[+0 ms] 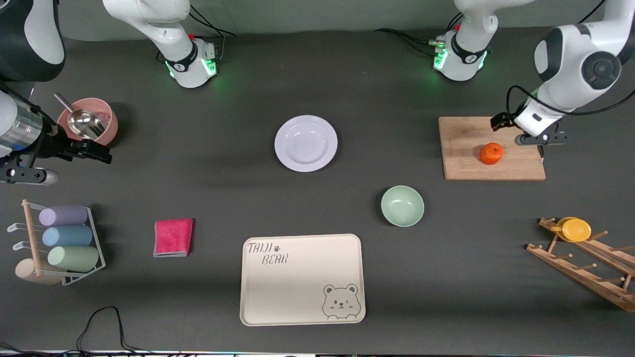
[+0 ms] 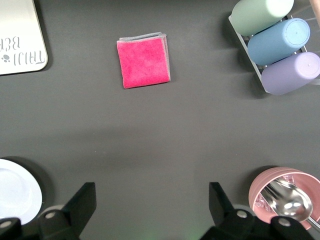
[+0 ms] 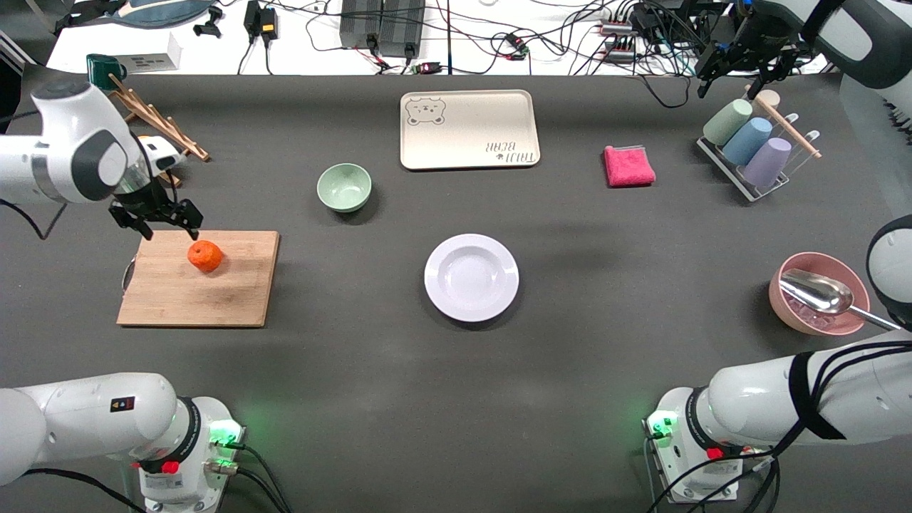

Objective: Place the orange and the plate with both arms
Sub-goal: 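Lower the left gripper onto the orange on the cutting board and grasp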

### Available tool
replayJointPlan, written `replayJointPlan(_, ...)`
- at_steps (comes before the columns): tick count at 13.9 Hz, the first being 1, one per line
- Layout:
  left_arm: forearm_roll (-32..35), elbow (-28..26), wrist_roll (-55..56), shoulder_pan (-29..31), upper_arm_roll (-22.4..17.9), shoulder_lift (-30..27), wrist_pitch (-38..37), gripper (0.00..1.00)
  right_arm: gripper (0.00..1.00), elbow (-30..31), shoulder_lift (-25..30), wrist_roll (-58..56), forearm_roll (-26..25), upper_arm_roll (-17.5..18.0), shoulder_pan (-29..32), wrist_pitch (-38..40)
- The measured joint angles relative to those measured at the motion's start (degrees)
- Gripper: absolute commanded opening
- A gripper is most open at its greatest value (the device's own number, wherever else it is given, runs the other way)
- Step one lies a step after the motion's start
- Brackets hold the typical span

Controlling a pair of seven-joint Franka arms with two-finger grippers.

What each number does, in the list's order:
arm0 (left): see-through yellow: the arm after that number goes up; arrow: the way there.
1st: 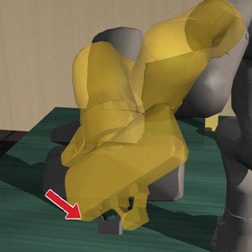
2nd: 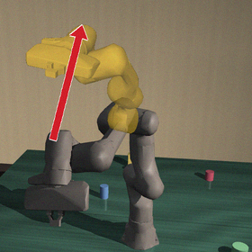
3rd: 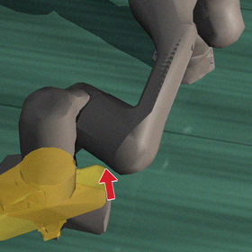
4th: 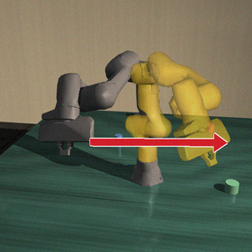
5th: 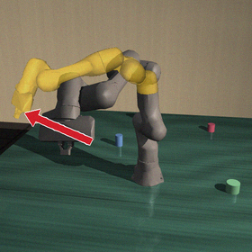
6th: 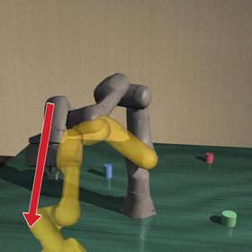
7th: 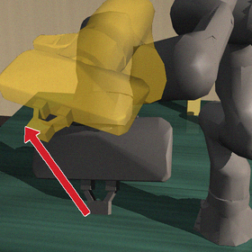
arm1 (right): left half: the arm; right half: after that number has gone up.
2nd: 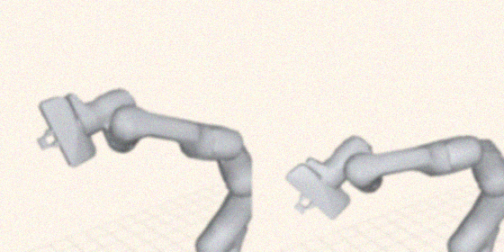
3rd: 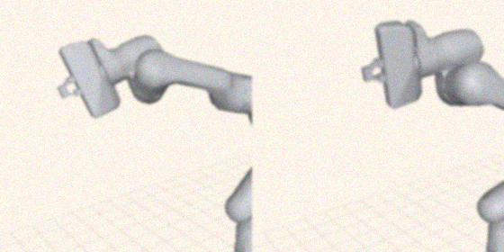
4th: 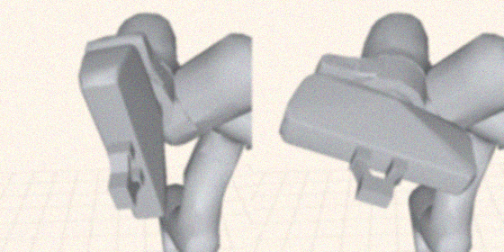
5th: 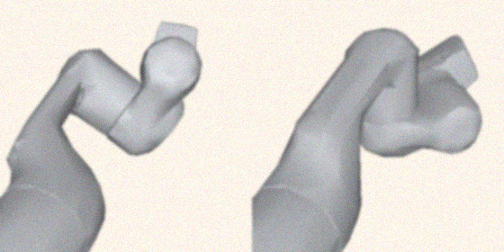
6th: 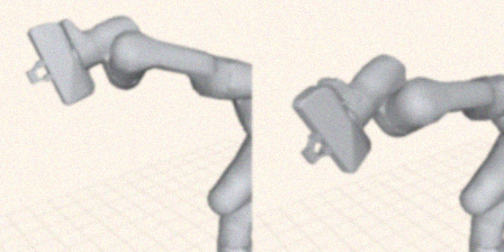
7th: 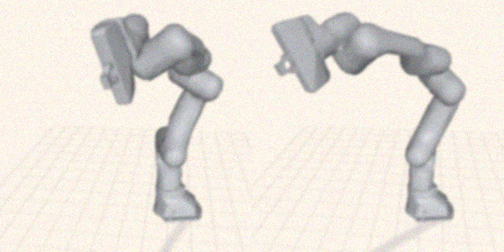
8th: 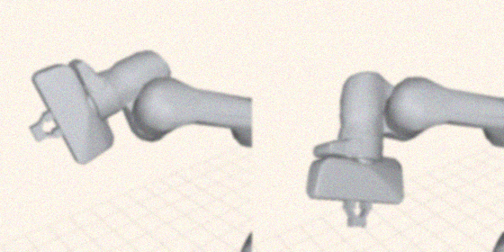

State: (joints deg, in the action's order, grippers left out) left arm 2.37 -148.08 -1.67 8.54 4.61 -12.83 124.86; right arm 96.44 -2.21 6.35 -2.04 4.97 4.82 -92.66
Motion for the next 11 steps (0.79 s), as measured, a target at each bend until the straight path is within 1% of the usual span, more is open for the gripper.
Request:
replayJointPlan(2,0.0,0.0,0.0,0.2,0.0,3.6,3.0,1.0,1.0,-0.3,-0.2,0.9,0.0,-0.1,0.0,0.0)
replayJointPlan(4,0.0,0.0,0.0,0.2,0.0,6.4,4.8,1.0,1.0,-1.5,-1.5,2.9,0.0,-0.1,0.0,0.0)
replayJointPlan(6,0.0,-0.3,0.0,0.2,0.0,9.1,8.1,1.0,1.0,-2.8,-2.9,3.4,0.0,-0.1,0.0,0.6)
replayJointPlan(9,0.0,-3.0,0.0,0.2,0.0,12.4,16.1,1.0,1.0,-3.1,-3.7,3.2,0.0,-0.4,0.0,1.9)
replayJointPlan(11,0.0,-4.4,0.0,0.2,0.0,13.2,18.9,1.0,1.0,-3.1,-4.4,3.1,0.4,-0.4,0.0,2.0)
